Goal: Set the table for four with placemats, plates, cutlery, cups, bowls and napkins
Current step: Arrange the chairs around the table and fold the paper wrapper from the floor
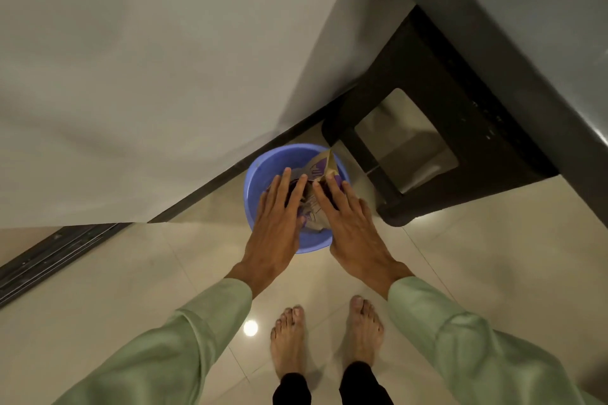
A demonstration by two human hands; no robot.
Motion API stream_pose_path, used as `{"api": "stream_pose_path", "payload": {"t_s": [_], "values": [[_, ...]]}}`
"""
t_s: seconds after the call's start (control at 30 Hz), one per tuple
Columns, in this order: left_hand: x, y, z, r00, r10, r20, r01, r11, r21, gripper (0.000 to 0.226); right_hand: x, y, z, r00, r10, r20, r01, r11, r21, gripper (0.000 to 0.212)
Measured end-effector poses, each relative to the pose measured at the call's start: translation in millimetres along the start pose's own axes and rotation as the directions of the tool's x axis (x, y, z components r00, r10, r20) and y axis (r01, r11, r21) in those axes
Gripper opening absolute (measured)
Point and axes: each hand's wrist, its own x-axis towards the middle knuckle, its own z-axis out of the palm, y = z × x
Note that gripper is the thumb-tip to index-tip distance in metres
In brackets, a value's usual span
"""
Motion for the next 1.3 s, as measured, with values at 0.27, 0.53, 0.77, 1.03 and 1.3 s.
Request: {"api": "stream_pose_path", "payload": {"t_s": [0.27,0.53,0.77,1.03,1.3], "values": [[-29,113,-97,0.998,0.042,-0.043,-0.044,0.998,-0.035,0.074,-81,-36,-91,0.969,0.129,-0.21,-0.085,0.975,0.204,0.084],[-79,309,-220,0.985,0.168,-0.031,-0.171,0.977,-0.127,0.054,-237,-68,-293,0.785,0.362,-0.503,-0.201,0.916,0.346,0.055],[-96,492,-247,0.936,0.345,0.065,-0.342,0.938,-0.054,0.061,-359,-20,-407,0.61,0.532,-0.587,-0.339,0.845,0.413,0.056],[-63,661,-205,0.856,0.487,0.173,-0.494,0.87,-0.005,0.065,-447,90,-480,0.499,0.643,-0.582,-0.463,0.765,0.448,0.055],[9,774,-145,0.797,0.533,0.284,-0.56,0.828,0.019,0.068,-474,212,-542,0.401,0.754,-0.521,-0.557,0.652,0.514,0.057]]}}
